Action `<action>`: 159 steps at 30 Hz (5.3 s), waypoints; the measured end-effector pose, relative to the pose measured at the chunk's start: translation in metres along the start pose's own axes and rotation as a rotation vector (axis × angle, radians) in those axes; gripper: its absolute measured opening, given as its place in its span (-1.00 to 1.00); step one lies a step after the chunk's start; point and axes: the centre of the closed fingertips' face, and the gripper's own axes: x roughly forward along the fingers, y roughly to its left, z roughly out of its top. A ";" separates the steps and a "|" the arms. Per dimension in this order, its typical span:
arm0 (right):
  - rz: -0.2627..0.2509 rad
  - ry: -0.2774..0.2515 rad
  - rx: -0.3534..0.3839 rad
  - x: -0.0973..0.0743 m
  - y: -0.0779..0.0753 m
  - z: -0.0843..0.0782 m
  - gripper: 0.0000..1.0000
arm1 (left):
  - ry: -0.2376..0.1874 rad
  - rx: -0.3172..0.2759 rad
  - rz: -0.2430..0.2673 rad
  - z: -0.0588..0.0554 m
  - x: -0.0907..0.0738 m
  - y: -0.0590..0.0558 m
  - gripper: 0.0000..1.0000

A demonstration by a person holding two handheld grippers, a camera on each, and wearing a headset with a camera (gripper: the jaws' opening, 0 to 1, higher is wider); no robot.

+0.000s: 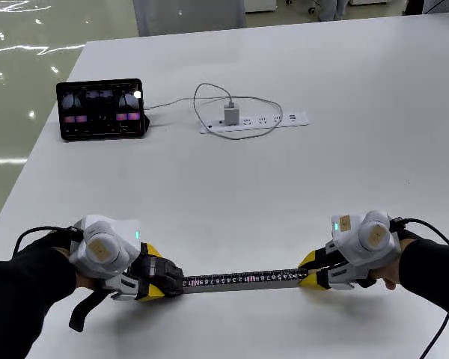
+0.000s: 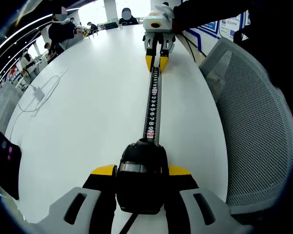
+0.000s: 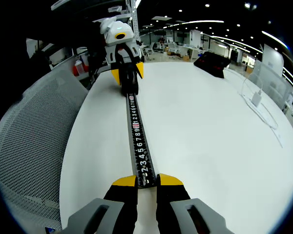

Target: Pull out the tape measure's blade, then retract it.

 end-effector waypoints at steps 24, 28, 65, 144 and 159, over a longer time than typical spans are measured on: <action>-0.017 0.007 0.038 -0.005 -0.003 -0.005 -0.77 | 0.001 0.011 -0.008 0.002 0.000 -0.001 -0.35; -0.036 0.024 0.009 -0.004 -0.001 -0.006 -0.76 | 0.024 0.024 0.001 0.002 0.002 -0.002 -0.34; -0.054 0.112 -0.055 -0.041 0.017 -0.005 0.35 | 0.003 -0.094 0.056 -0.013 -0.029 -0.005 0.86; -0.417 -0.128 0.408 -0.130 0.071 -0.077 0.98 | -0.358 -0.708 0.430 -0.042 -0.088 -0.047 0.98; -0.372 -0.112 0.338 -0.126 0.060 -0.066 0.98 | -0.361 -0.710 0.426 -0.041 -0.091 -0.046 0.98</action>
